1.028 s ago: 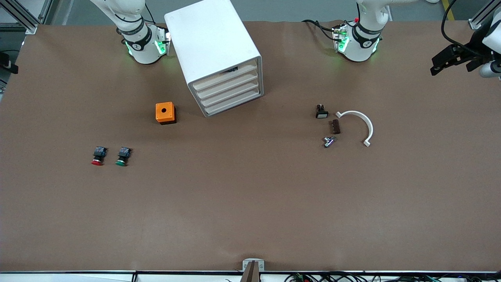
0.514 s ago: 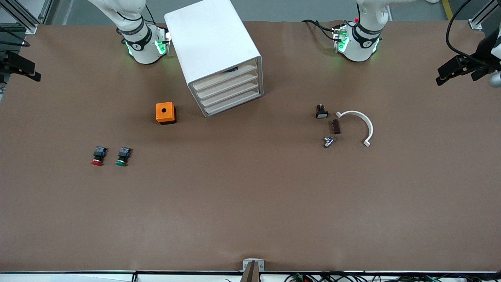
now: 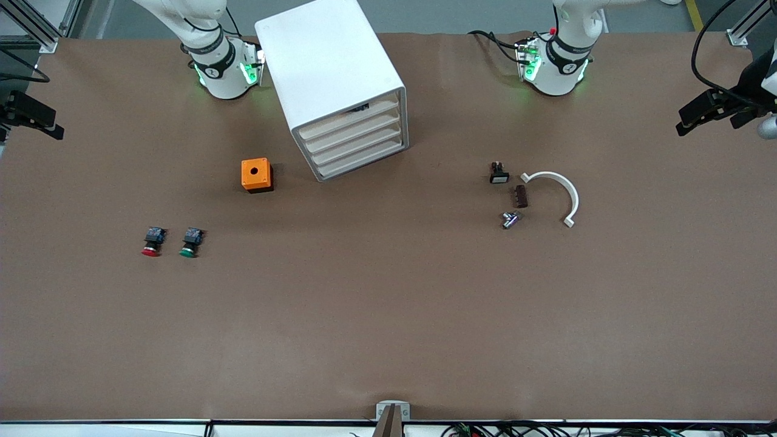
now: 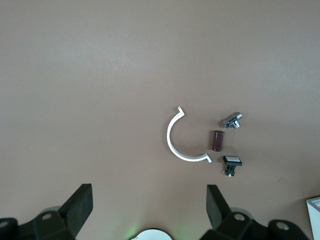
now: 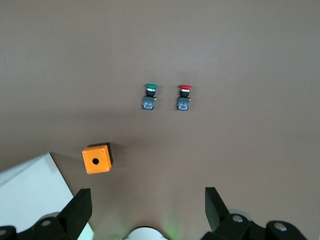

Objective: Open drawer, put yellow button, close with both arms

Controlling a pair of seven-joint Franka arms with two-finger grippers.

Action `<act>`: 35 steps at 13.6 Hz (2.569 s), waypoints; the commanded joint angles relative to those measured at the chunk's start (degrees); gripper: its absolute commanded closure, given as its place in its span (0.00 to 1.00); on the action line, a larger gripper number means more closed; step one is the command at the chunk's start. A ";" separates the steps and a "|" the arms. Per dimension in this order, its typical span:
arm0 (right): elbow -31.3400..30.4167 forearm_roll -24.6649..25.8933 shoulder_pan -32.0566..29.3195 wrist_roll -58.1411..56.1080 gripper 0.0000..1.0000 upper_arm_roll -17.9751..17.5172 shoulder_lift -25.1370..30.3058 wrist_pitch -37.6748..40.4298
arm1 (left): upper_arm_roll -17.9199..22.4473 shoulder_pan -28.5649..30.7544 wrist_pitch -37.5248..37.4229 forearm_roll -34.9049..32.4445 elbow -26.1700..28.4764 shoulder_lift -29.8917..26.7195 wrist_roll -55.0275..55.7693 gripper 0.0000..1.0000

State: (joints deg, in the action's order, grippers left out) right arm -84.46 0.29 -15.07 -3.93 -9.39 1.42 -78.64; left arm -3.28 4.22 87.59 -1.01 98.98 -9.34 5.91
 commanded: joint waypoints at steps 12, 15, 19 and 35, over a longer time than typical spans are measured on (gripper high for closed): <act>0.17 -2.31 8.12 3.76 0.00 7.10 0.16 0.68 | -0.23 0.44 0.83 -0.22 1.21 0.02 -0.99 0.00; 0.35 -2.92 7.16 3.93 0.00 7.02 0.42 1.64 | -0.23 0.44 0.74 -0.22 2.26 -0.68 -0.99 0.00; 0.44 -3.27 7.68 3.76 0.00 6.84 0.34 -0.54 | -0.84 0.00 0.66 -0.57 2.00 -0.50 -0.99 0.00; 0.35 -2.92 11.45 3.49 0.00 6.49 0.42 1.29 | -4.98 0.17 1.63 2.33 -3.36 1.61 -0.90 0.00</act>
State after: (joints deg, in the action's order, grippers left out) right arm -84.40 -2.30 -5.23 -0.75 -3.07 1.47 -77.60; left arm -8.21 4.02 90.59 0.36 97.61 -8.51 5.84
